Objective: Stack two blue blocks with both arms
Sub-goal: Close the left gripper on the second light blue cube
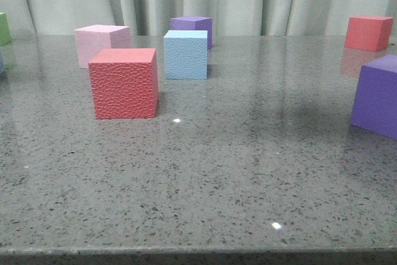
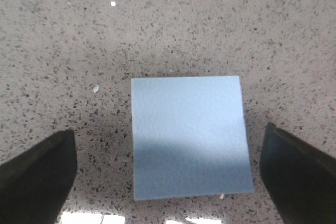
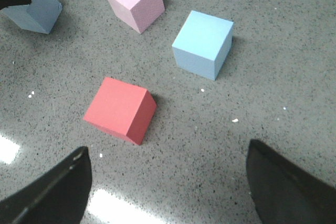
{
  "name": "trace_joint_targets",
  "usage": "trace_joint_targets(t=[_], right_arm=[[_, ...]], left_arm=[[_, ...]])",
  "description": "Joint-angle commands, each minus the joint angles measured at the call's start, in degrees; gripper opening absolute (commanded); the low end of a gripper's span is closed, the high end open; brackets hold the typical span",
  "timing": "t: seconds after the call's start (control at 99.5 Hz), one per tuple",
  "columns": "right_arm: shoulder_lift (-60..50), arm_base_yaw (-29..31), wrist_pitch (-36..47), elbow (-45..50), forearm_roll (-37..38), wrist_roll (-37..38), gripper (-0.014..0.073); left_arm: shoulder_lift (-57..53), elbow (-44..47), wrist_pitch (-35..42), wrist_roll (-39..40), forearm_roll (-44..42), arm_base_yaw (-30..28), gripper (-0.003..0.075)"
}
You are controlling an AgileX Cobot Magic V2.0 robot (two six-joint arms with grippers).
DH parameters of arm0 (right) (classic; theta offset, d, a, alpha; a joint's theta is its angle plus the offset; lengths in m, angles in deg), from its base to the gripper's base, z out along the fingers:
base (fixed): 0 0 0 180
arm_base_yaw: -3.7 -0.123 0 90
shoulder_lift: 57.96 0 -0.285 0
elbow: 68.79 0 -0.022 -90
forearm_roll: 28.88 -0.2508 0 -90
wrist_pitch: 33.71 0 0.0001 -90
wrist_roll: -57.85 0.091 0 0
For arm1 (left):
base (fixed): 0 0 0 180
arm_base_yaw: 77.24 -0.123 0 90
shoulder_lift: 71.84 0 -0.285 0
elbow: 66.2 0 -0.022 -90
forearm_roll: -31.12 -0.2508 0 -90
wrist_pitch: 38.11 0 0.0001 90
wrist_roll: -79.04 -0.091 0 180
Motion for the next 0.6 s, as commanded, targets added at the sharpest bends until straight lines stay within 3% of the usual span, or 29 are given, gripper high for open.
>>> trace_joint_targets(t=[0.0, 0.382, 0.452, 0.593], right_arm=[[-3.34, 0.09, 4.27, -0.33, 0.64, 0.02, 0.0601], [-3.92, 0.09, 4.01, -0.33, 0.11, 0.02, 0.0601], [-3.92, 0.09, 4.25, -0.33, 0.12, 0.02, 0.0601], [-3.92, 0.09, 4.41, -0.33, 0.12, 0.02, 0.0601]], left_arm=[[-0.85, -2.16, 3.31, -0.66, 1.33, 0.29, 0.0673], [1.49, -2.40, 3.42, -0.69, 1.48, 0.29, 0.0665], [1.49, -2.40, 3.22, -0.69, 1.48, 0.29, 0.0622], [1.49, -2.40, 3.12, -0.69, 1.48, 0.29, 0.0462]])
